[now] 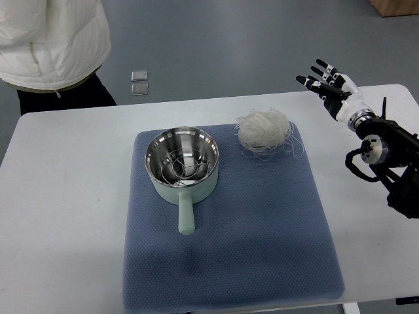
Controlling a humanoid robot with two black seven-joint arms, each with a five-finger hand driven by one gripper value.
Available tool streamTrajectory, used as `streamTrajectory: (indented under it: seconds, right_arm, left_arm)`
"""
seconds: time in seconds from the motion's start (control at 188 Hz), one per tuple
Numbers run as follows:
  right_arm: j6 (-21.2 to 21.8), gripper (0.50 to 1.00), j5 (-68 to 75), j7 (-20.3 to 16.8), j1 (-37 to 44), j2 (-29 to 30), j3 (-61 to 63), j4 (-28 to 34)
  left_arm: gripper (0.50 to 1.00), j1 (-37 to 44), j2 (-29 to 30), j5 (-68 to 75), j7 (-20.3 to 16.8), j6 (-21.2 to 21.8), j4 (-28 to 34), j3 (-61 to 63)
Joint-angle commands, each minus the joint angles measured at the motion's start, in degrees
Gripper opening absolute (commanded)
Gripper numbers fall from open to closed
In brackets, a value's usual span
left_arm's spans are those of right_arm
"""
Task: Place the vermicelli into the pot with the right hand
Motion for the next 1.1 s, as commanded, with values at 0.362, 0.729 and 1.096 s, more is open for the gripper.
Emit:
streamTrajectory:
  seconds: [0.362, 0.729, 1.096]
  right_arm:
    - [0.1, 0.928, -0.4, 0.0, 0.3, -0.3, -0.5, 0.0]
    - [0.3, 0.928, -1.3, -0.2, 1.0, -1.1, -1.4, 0.2]
    - [3.0, 0.928, -10.4, -0.3, 1.8, -1.1, -1.5, 0.5]
  left_arm:
    - [1.0, 0.0, 0.0, 0.0, 0.1, 0.0, -0.1, 0.1]
    - [1.0, 0.0, 0.0, 0.0, 0.0, 0.0, 0.0, 0.1]
    - [1.0, 0.0, 0.0, 0.0, 0.0, 0.0, 0.0, 0.1]
